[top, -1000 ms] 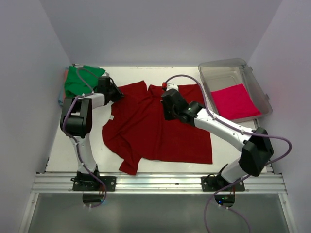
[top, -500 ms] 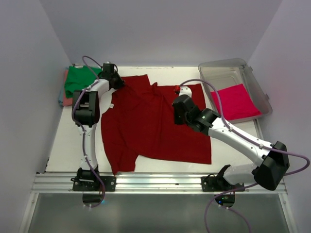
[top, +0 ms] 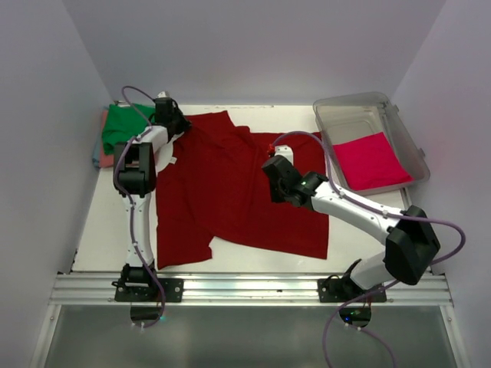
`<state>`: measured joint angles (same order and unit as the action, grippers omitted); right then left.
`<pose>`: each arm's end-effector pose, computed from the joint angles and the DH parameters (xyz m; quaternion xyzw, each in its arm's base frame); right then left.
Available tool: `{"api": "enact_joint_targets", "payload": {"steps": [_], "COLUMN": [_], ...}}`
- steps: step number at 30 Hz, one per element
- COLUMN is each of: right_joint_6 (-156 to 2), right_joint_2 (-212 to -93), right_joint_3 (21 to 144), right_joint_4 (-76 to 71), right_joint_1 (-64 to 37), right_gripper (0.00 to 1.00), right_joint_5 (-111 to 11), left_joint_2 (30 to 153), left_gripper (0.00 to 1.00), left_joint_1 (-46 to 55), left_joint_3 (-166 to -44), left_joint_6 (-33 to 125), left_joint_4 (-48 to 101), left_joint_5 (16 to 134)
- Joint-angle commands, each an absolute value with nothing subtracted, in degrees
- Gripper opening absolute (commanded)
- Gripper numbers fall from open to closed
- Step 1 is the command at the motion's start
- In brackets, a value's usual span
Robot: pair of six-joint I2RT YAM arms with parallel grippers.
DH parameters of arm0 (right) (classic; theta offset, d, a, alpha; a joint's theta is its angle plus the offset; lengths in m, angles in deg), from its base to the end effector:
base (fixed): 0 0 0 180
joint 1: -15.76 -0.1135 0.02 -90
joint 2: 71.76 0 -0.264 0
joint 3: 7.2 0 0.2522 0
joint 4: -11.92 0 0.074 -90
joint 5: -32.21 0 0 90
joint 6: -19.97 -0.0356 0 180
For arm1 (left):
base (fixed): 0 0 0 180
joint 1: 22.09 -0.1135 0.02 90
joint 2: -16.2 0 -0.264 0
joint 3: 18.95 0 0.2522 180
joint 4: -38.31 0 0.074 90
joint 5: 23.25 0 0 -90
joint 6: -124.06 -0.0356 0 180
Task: Fold and stack the t-shirts
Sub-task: Flatten the tshirt out
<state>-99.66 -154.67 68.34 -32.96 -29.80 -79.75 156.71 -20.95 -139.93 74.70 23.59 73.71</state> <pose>0.2217 0.2071 0.2585 -0.0677 0.9285 0.0509 0.3616 0.5516 -0.0153 0.1355 -0.2714 0.8400 -0.2165 0.4169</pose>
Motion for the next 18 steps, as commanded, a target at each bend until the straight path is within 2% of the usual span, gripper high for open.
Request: {"api": "enact_joint_targets", "payload": {"steps": [1, 4, 7, 10, 11, 14, 15, 16, 18], "right_joint_6": [-101.40, -101.58, -101.14, -102.02, -103.15, -105.88, -106.59, -107.46, -109.31], "right_joint_2": [-157.80, -159.91, -162.28, -164.13, -164.22, -163.00, -162.64, -161.68, -160.88], "right_joint_3": [67.38, 65.80, 65.79, 67.99, 69.21, 69.58, 69.40, 69.32, 68.44], "right_joint_4": [-27.88, -23.49, -22.06, -24.68, -25.74, -29.08, -29.87, -31.80, -33.13], "right_joint_1": [-29.68, -29.68, -29.68, -29.50, -29.50, -29.07, -28.89, -28.80, -28.36], "right_gripper": [0.00, 0.00, 0.00, 0.00, 0.00, 0.18, 0.33, 0.57, 0.70], "right_joint_5": [-80.64, -80.99, -83.10, -86.08, -87.14, -90.92, -92.06, -93.72, -95.14], "left_joint_2": [151.48, 145.24, 137.51, 127.76, 125.39, 116.60, 111.87, 109.48, 102.80], "left_gripper": [0.00, 0.00, 0.05, 0.25, 0.25, 0.33, 0.36, 0.39, 0.40], "left_joint_1": [-21.83, -21.92, -21.92, -21.39, -20.78, -19.20, -17.80, -17.09, -14.89], "left_joint_3": [-136.61, -131.87, -126.51, -117.29, -114.74, -104.90, -98.08, -94.62, -86.61], "left_joint_6": [71.77, 72.02, 72.81, 73.87, 73.87, 72.56, 72.38, 72.20, 71.77], "left_joint_4": [35.78, 40.70, 41.51, 38.80, 36.35, 26.44, 25.87, 25.52, 21.91], "left_joint_5": [76.32, 77.20, 77.99, 78.00, 78.95, 79.06, 78.79, 78.88, 76.78]}}
